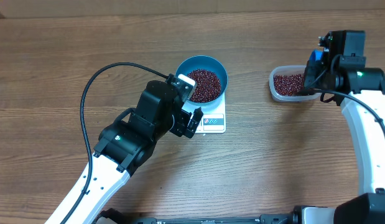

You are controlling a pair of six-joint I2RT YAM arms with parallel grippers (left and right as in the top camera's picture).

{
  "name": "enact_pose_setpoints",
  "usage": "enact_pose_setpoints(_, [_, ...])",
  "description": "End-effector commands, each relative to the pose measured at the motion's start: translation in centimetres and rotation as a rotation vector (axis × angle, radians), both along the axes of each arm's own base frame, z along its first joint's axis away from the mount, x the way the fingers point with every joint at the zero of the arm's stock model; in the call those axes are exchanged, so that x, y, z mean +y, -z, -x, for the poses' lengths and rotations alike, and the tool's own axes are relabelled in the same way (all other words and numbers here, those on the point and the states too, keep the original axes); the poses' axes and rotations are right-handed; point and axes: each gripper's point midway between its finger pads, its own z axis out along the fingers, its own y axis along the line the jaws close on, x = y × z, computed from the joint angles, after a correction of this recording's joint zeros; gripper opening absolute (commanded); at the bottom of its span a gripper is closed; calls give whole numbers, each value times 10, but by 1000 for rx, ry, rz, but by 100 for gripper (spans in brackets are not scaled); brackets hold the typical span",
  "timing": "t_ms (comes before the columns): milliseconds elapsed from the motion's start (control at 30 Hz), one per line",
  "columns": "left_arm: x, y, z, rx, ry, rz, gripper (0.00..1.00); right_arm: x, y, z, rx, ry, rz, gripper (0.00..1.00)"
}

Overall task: Scoop item into bowl and weigh 150g on scale
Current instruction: 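Lift the scoop out of the bowl and carry it to the bean tub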

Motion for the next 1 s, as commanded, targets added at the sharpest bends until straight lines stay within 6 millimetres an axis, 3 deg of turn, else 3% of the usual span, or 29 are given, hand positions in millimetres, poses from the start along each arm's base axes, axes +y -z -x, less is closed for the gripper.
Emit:
enact_pose_setpoints(0, [-2,-12,-4,-23,-3,19,100,-1,-3,-1,3,-39,67,4])
enact_pose_setpoints(300, [-3,-14,-5,-31,-2,25,99,13,-13,-1,6,-44,286,4])
enact_pose_setpoints(600, [-3,-14,-5,-31,-2,25,99,15,-17,0,0,-33,338,4])
enact_pose_setpoints(767, [-3,-13,-5,-30,-2,25,99,16,-18,-2,-55,101,239,4])
enact_pose_setpoints(967, [-3,-14,-5,-31,-2,25,100,32,-9,-1,-122,367,-62,4])
